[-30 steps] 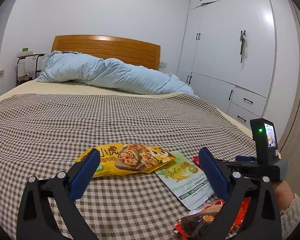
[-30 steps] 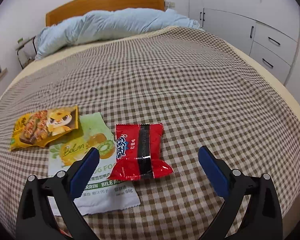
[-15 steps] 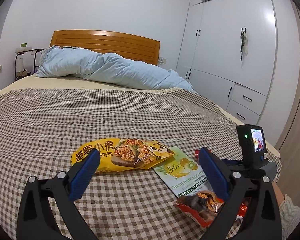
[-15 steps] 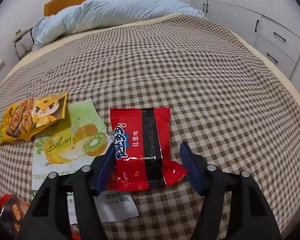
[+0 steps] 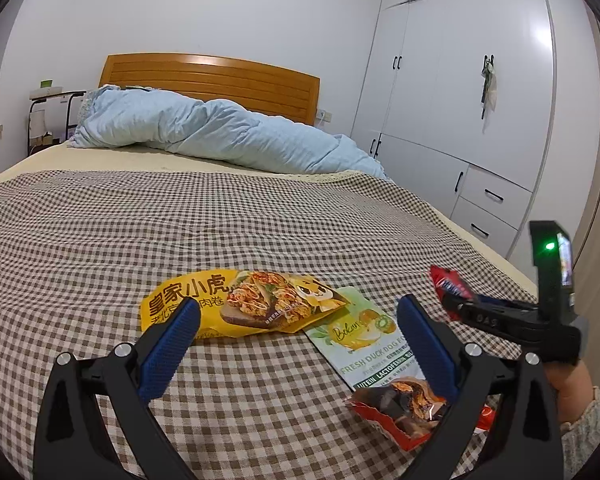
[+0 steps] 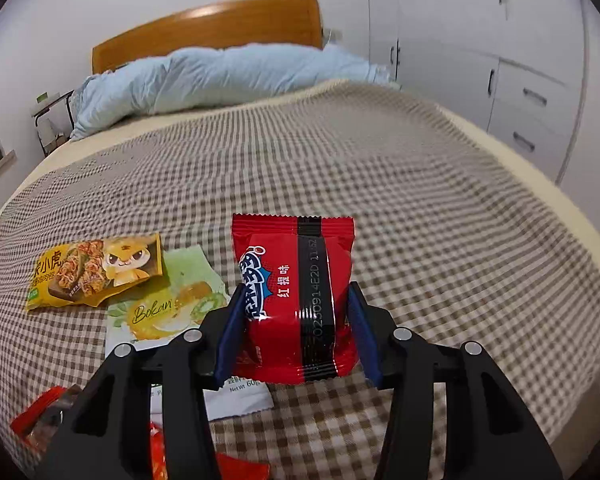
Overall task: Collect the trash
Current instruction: 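Grasp the red-orange snack bag with the left tool while the right holds the candy wrapper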
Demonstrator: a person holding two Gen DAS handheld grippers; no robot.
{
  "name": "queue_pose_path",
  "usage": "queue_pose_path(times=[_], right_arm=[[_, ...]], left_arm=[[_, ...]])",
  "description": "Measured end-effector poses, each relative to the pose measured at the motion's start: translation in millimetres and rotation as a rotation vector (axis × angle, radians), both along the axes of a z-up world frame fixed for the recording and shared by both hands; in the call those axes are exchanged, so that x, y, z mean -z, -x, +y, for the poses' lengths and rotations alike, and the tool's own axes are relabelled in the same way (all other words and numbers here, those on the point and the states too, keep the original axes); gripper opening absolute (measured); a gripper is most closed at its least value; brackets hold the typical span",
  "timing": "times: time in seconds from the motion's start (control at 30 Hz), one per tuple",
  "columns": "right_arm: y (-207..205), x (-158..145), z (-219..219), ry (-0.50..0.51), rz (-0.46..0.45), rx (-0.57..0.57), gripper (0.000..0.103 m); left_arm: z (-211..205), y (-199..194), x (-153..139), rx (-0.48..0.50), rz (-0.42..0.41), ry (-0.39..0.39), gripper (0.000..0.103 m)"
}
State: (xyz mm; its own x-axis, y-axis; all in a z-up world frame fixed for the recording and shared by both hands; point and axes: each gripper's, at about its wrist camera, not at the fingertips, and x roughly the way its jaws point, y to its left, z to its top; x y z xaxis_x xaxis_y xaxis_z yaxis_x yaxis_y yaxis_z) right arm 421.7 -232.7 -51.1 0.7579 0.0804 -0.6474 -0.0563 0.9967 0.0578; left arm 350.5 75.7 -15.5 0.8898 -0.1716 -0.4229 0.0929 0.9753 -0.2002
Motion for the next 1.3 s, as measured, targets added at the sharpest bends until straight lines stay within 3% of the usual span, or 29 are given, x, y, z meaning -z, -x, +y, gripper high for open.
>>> queue_pose_path(times=[0.37,0.6,0.93,1.2,1.3], right_arm=[[56.0,-36.8,-10.8,0.029,-0.141,0.044,0.048],[90.4,-29.6,-24.9,0.034,-0.147,0.084,0.048],[94.2,-17.8,-48.3,-0.016,-0.126,0.116,0.048],[93.3,-18.4,-46.2,-0.022,-0.136,0.101,0.048],[92.1,-17.7,-48.1,-0.024,-0.133,0.097,0.048]], left_arm=[[-17.5,7.0,-1.9,0.066,0.002,-0.001,0.096],[-43.5,13.0,3.3,0.139,0.026,-0.018,0.096],[-87.7,6.1,43.6,0.166,0.17,-0.059,0.096],[-92.3,-9.0,79.5,0.155,0.311,0.024,0.096],[-95.8,-7.6,81.2,0.147,0.307,0.006,0.095]])
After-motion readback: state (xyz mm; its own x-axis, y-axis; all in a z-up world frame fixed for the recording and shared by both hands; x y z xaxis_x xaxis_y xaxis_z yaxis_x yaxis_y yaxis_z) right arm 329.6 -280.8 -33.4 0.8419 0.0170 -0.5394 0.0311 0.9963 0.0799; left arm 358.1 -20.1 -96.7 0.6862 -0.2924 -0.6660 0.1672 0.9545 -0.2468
